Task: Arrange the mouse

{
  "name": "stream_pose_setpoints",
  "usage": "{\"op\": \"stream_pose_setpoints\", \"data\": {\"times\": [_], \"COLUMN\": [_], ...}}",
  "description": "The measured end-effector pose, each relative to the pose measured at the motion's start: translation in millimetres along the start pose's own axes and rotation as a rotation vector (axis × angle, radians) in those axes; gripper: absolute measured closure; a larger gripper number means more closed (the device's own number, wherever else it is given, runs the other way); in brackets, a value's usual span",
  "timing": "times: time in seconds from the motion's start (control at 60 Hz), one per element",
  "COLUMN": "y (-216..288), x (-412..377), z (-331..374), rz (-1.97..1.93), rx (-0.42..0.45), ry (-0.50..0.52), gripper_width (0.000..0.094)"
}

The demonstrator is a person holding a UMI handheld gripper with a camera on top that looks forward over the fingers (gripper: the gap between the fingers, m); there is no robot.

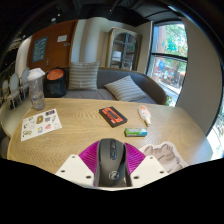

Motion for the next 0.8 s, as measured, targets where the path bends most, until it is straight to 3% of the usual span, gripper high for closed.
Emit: {"op": "stream_pose_setpoints", "data": {"times": [0.1, 0.2, 0.4, 0.45, 0.533, 0.6, 0.633, 0.8], "y": [-7, -31, -85, -82, -83, -84, -84, -86], "x": [59, 119, 166, 166, 166, 158, 153, 125], "z": [31, 40, 9, 4, 6, 16, 24, 92], "rz": [-0.010, -0.030, -0.088, -0.093, -0.106, -0.161, -0.182, -0.204], "rx": [0.017, -0.036, -0.124, -0.094, -0.108, -0.121, -0.116, -0.058], "ry": [-0.100, -0.191, -0.162, -0.165, -0.190, -0.168, -0.162, -0.229], "gripper_width": [0.0572, 0.0573, 0.0572, 0.0568, 0.0451, 0.0230, 0.0172, 0.0131]}}
Point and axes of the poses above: the point between the fingertips, and its own axes, seen from behind it with the camera up: x to the right, y up, z backward, against the way the camera looks, the point moved 10 cm from there along z, backward, against the way the camera looks, and after that the axes turned 2 degrees about -x, right-handed, at the moved point
